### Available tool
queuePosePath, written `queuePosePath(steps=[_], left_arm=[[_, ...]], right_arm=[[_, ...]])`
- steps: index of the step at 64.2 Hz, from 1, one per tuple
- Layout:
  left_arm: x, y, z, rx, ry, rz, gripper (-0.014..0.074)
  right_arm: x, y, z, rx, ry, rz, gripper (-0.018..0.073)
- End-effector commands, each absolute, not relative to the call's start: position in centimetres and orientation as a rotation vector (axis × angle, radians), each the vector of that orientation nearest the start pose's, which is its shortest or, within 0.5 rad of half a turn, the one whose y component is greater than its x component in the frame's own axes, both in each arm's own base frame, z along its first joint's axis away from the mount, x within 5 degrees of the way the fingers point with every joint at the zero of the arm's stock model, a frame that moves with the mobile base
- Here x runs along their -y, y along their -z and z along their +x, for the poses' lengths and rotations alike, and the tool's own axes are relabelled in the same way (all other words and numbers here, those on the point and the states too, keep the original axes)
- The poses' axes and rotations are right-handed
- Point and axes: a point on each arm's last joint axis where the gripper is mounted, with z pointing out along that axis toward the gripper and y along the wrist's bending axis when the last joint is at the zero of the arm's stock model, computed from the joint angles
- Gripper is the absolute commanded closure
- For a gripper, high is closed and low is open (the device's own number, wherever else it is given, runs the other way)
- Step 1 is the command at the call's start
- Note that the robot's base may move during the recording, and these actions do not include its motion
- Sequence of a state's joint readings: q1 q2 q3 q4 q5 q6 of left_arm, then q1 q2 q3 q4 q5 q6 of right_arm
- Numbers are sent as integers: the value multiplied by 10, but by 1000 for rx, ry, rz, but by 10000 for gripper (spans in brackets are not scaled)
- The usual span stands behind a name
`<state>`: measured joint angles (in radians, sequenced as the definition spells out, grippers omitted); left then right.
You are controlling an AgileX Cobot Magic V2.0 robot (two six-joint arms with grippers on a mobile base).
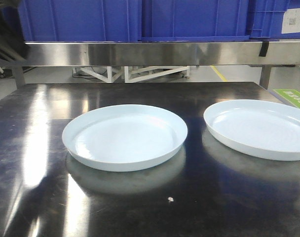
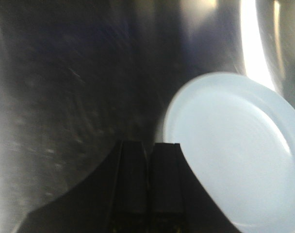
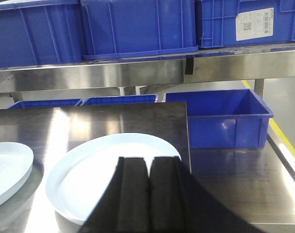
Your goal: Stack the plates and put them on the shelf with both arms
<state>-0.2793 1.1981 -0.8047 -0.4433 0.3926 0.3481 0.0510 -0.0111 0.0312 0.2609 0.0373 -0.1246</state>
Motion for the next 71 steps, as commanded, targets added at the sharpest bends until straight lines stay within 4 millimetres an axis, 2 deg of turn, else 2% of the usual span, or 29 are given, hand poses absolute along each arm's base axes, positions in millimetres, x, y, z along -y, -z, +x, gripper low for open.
queuePosePath(steps=[1, 12, 24, 35, 48, 56, 71], left_arm=[[72, -312, 221, -1989, 286, 291, 511], [54, -311, 189, -1817, 121, 369, 511], [27, -313, 152, -1640, 38, 241, 511], [10, -304, 127, -1581, -38, 152, 511], [3, -297, 112, -1523, -46, 72, 511], [3, -296, 112, -1520, 10, 16, 511], [2, -298, 111, -1497, 6, 11, 511]], right_arm=[[-1, -209, 55, -1434, -129, 63, 529], [-1, -209, 55, -1434, -129, 63, 529], [-1, -209, 55, -1434, -129, 63, 529], [-1, -209, 55, -1434, -129, 63, 529], [-1, -209, 55, -1434, -129, 63, 529], [-1, -209, 55, -1434, -129, 63, 529], [-1, -209, 55, -1434, -129, 63, 529]])
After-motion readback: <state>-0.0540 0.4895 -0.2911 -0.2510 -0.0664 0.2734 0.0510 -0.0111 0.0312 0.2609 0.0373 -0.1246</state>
